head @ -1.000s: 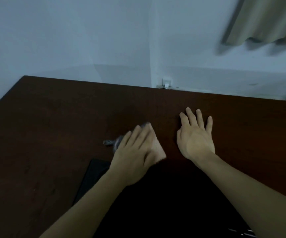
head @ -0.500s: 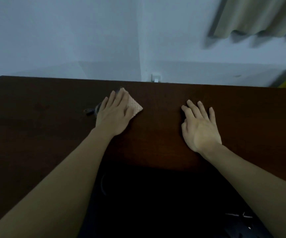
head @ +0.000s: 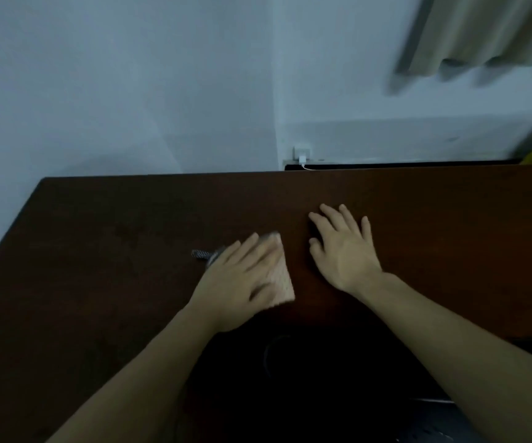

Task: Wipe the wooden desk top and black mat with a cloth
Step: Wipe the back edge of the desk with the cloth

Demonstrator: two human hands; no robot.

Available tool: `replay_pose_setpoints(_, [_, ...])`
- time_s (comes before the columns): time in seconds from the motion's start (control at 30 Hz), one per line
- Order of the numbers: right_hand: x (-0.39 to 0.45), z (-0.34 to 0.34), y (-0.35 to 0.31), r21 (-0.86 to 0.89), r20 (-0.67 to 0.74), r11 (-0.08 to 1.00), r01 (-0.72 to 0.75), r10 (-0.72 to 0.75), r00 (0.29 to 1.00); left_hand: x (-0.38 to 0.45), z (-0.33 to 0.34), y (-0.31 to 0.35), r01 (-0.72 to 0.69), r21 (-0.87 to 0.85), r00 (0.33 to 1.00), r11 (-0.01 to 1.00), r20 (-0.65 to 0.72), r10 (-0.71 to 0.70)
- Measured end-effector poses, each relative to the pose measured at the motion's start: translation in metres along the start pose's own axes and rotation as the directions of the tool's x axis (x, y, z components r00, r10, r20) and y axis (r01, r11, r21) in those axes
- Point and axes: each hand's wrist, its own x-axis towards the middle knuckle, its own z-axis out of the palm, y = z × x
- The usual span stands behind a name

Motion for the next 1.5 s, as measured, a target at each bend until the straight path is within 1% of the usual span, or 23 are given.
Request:
replay_pose_setpoints(0.1, [0.000, 0.027, -0.021, -0.059, -0.053, 0.997, -0.040, 0.037, 0.998, 0.032, -0.006, -0.031, 0.197, 0.016, 0.978, 0.980, -0.080, -0.195])
replay_pose_setpoints(0.17, [-0.002, 0.035, -0.021, -0.128, -0.104, 0.990, -0.053, 0.040, 0.994, 0.057, -0.010, -0.049, 0.271, 0.005, 0.958, 0.963, -0.098, -0.269])
replay_pose_setpoints(0.33, [0.001, 0.036, -0.023, -0.172, -0.108, 0.983, -0.071, 0.053, 0.993, 0.106, -0.020, -0.080, 0.344, -0.044, 0.929, 0.938, -0.128, -0.347])
replay_pose_setpoints(0.47, [0.000, 0.034, -0.025, -0.192, -0.091, 0.979, -0.074, 0.057, 0.994, 0.124, -0.023, -0.088, 0.361, -0.072, 0.917, 0.930, -0.153, -0.368])
replay_pose_setpoints(0.57, [0.000, 0.034, -0.023, -0.186, -0.089, 0.979, -0.081, 0.065, 0.994, 0.119, -0.023, -0.082, 0.320, -0.045, 0.935, 0.946, -0.144, -0.323])
replay_pose_setpoints(0.63, [0.000, 0.034, -0.024, -0.204, -0.099, 0.976, -0.079, 0.060, 0.993, 0.099, -0.020, -0.070, 0.255, -0.014, 0.959, 0.967, -0.124, -0.255])
replay_pose_setpoints(0.67, [0.000, 0.035, -0.025, -0.206, -0.101, 0.975, -0.082, 0.062, 0.993, 0.084, -0.018, -0.061, 0.200, -0.005, 0.974, 0.980, -0.110, -0.199])
replay_pose_setpoints(0.73, [-0.001, 0.037, -0.025, -0.206, -0.108, 0.975, -0.087, 0.065, 0.992, 0.049, -0.014, -0.045, 0.042, 0.015, 0.996, 0.999, -0.074, -0.041])
replay_pose_setpoints(0.8, [-0.001, 0.038, -0.026, -0.205, -0.115, 0.974, -0.092, 0.069, 0.991, 0.022, -0.009, -0.041, -0.110, 0.054, 0.994, 0.993, -0.024, 0.111])
replay_pose_setpoints(0.87, [-0.001, 0.039, -0.027, -0.210, -0.121, 0.973, -0.097, 0.073, 0.990, 0.020, -0.010, -0.053, -0.192, 0.076, 0.981, 0.978, 0.016, 0.191])
replay_pose_setpoints(0.9, [-0.001, 0.038, -0.026, -0.212, -0.119, 0.972, -0.100, 0.076, 0.990, 0.029, -0.013, -0.060, -0.204, 0.080, 0.979, 0.976, 0.020, 0.203])
replay_pose_setpoints(0.93, [-0.001, 0.038, -0.025, -0.214, -0.114, 0.972, -0.100, 0.077, 0.991, 0.041, -0.016, -0.067, -0.182, 0.086, 0.983, 0.979, 0.013, 0.182])
replay_pose_setpoints(0.97, [-0.001, 0.037, -0.025, -0.213, -0.113, 0.972, -0.099, 0.076, 0.991, 0.057, -0.019, -0.074, -0.129, 0.094, 0.991, 0.987, -0.009, 0.130])
replay_pose_setpoints(1.03, [-0.001, 0.037, -0.024, -0.209, -0.118, 0.973, -0.095, 0.072, 0.990, 0.092, -0.023, -0.086, 0.022, 0.094, 0.998, 0.995, -0.065, -0.016])
replay_pose_setpoints(1.13, [-0.002, 0.037, -0.024, -0.200, -0.133, 0.976, -0.090, 0.064, 0.989, 0.125, -0.028, -0.090, 0.193, 0.040, 0.975, 0.980, -0.123, -0.187])
replay_pose_setpoints(1.2, [-0.002, 0.037, -0.024, -0.191, -0.139, 0.978, -0.083, 0.057, 0.989, 0.126, -0.027, -0.080, 0.254, -0.004, 0.960, 0.967, -0.124, -0.253])
replay_pose_setpoints(1.27, [-0.002, 0.036, -0.024, -0.191, -0.135, 0.978, -0.078, 0.053, 0.989, 0.105, -0.024, -0.061, 0.246, -0.013, 0.963, 0.969, -0.112, -0.246])
replay_pose_setpoints(1.4, [-0.002, 0.036, -0.024, -0.214, -0.121, 0.974, -0.069, 0.044, 0.992, 0.031, -0.010, -0.022, 0.117, -0.009, 0.992, 0.993, -0.048, -0.117])
replay_pose_setpoints(1.5, [-0.001, 0.036, -0.023, -0.215, -0.115, 0.974, -0.070, 0.045, 0.992, -0.018, 0.003, 0.003, 0.069, -0.002, 0.997, 0.998, -0.024, -0.069])
